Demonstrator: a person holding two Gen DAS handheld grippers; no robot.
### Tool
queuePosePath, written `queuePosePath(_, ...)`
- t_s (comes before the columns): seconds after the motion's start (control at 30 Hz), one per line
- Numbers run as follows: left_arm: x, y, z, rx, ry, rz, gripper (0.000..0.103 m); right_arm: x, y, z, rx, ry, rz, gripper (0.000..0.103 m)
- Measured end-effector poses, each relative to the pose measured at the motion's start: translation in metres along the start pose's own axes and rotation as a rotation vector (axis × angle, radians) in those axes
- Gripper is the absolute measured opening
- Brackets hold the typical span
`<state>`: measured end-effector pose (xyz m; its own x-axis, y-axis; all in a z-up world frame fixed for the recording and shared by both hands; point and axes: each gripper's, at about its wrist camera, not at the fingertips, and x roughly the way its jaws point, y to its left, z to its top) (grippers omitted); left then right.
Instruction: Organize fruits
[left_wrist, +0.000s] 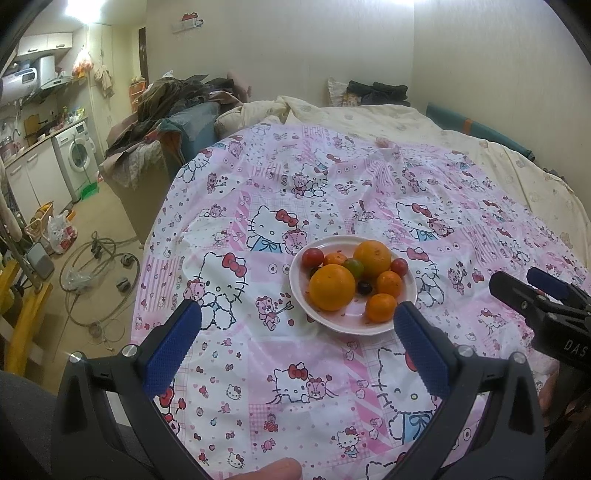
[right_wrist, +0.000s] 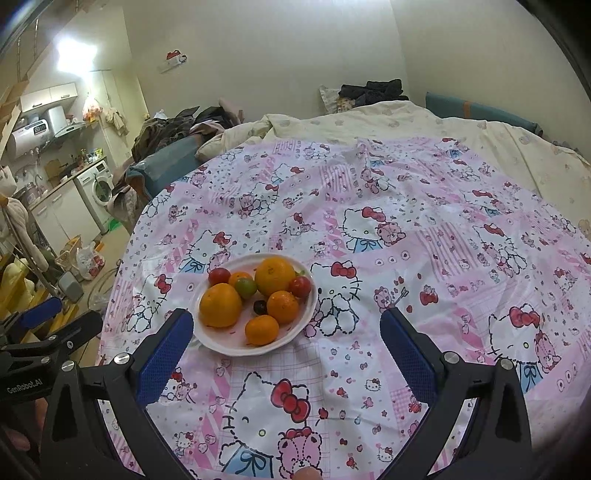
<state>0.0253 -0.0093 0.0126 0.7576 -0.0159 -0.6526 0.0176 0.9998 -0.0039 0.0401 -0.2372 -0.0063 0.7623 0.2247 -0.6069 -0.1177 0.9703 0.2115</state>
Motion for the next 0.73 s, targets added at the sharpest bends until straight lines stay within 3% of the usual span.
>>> queuePosePath(0.73, 0.0009, 0.0018, 0.0000, -0.007, -0.004, -0.009, 0.103, 0.0002, -0.0013, 0.0011, 0.007, 0.004, 0.007, 0.103)
